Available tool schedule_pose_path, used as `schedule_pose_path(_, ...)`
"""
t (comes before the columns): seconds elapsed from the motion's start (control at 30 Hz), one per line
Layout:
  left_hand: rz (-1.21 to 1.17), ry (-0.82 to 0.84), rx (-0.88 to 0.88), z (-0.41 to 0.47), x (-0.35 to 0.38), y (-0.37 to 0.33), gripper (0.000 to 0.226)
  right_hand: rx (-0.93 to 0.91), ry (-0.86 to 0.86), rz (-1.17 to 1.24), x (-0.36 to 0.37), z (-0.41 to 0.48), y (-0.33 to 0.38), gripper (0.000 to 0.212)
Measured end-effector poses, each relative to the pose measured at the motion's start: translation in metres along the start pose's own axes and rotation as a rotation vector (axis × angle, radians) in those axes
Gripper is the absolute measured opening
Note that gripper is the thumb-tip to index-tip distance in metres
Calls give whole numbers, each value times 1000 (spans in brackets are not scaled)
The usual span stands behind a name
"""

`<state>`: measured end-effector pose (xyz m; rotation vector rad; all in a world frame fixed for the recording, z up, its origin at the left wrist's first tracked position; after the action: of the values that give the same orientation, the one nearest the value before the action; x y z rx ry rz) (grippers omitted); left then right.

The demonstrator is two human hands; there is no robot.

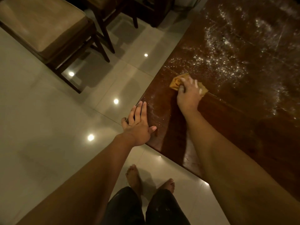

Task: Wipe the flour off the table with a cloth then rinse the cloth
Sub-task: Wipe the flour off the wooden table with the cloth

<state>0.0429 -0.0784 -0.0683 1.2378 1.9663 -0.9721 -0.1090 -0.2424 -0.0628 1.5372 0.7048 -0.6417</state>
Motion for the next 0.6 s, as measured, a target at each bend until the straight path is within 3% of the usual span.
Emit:
schedule_pose_path(0.07,-18,-20,13,-1,0,1,93,-140,148,-62,25,-5,33,40)
schedule_pose_path(0.2,-103,-66,6,-5,-3,1,106,-563,662,-23,52,-40,58,38)
schedule_pose_path(0.27,-155,-72,-13,-7,-5,1,114,-546,652,119,40,-31,37,37)
schedule_pose_path(0.33,-195,-78,-20,-7,-8,2,121,-362,428,203,28,-19,19,42)
schedule_pose_path(0.4,-207,-57,-19,-6,-9,1,128,-286,261,83,29,-30,20,45)
schedule_pose_path(0.43,-202,-40,-16,-6,-9,1,132,-358,301,21,34,-45,26,45)
schedule_pose_path(0.53,-199,1,23,-8,-9,3,133,-650,712,4,38,-87,25,42)
schedule_pose_path(0.6,-212,25,46,-9,-13,5,132,-643,849,48,17,-81,-2,45)
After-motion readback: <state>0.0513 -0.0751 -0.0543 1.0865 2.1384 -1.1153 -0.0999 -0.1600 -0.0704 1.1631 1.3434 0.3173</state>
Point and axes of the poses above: each hand's wrist, its own z-axis towards the middle knuckle, its own x-axis out of the palm, y = z × x, the point moved 3 cm from there along z, towards the middle knuckle, and after that the axes turned 9 degrees about z, right-handed, at the moved point
